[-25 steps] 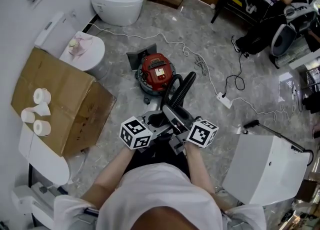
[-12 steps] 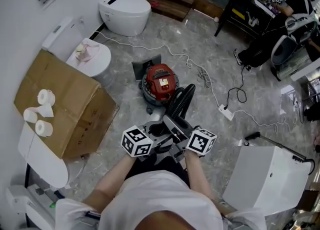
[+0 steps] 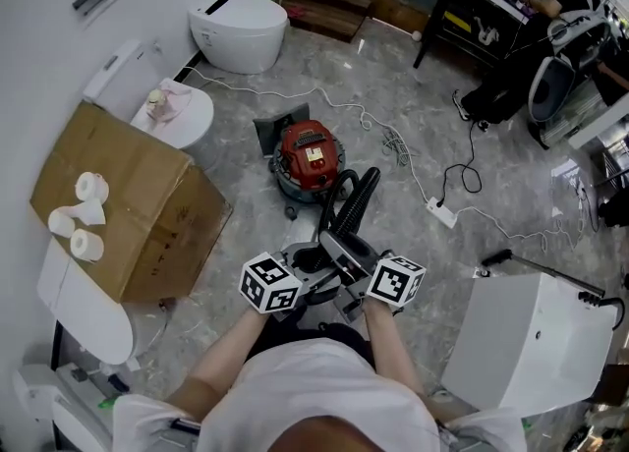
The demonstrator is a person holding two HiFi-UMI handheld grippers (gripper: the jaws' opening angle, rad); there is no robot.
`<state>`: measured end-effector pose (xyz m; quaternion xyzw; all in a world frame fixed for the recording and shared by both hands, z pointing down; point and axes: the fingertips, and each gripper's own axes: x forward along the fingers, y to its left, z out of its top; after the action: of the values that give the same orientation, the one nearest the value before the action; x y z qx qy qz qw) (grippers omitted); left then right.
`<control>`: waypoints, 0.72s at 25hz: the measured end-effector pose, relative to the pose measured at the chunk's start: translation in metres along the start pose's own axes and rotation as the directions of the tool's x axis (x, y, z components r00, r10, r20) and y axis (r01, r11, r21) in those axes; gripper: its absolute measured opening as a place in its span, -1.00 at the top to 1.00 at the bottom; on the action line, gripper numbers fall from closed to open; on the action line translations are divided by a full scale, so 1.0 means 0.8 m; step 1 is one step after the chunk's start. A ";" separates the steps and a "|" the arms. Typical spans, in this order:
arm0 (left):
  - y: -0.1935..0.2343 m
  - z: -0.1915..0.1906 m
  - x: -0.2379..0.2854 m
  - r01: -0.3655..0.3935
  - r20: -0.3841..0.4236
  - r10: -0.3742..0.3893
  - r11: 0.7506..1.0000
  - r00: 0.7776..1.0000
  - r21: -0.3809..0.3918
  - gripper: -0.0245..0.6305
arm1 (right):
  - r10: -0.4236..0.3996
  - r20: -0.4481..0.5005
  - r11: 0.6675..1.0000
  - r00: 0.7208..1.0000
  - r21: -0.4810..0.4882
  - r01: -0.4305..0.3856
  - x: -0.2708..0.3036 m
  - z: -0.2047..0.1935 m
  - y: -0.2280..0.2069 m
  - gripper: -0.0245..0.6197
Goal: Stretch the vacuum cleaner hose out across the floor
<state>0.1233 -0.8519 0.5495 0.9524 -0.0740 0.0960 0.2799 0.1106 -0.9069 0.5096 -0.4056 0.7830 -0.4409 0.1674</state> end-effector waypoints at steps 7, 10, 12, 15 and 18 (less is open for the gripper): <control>-0.084 -0.041 0.011 -0.027 0.036 0.027 1.000 0.999 -0.002 0.43 | 0.032 -0.023 0.999 0.999 -0.005 -0.032 -0.085 -0.036 0.024 0.28; -0.123 -0.065 0.011 -0.037 0.042 0.037 0.999 0.998 0.005 0.43 | 0.047 -0.023 0.999 0.999 0.006 -0.047 -0.123 -0.059 0.035 0.28; -0.148 -0.083 0.010 -0.045 0.047 0.045 0.999 0.998 0.011 0.43 | 0.053 -0.035 0.999 0.998 0.003 -0.053 -0.147 -0.077 0.041 0.28; -0.189 -0.108 0.012 -0.057 0.068 0.056 0.998 0.996 0.009 0.43 | 0.065 -0.045 0.998 0.997 0.001 -0.065 -0.189 -0.101 0.054 0.28; -0.233 -0.133 0.012 -0.071 0.086 0.070 0.997 0.994 0.006 0.43 | 0.079 -0.056 0.997 0.995 -0.004 -0.079 -0.231 -0.126 0.068 0.28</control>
<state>0.1537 -0.6392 0.5428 0.9536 -0.1191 0.0651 0.2687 0.1356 -0.6912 0.5029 -0.3625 0.8042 -0.4425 0.1614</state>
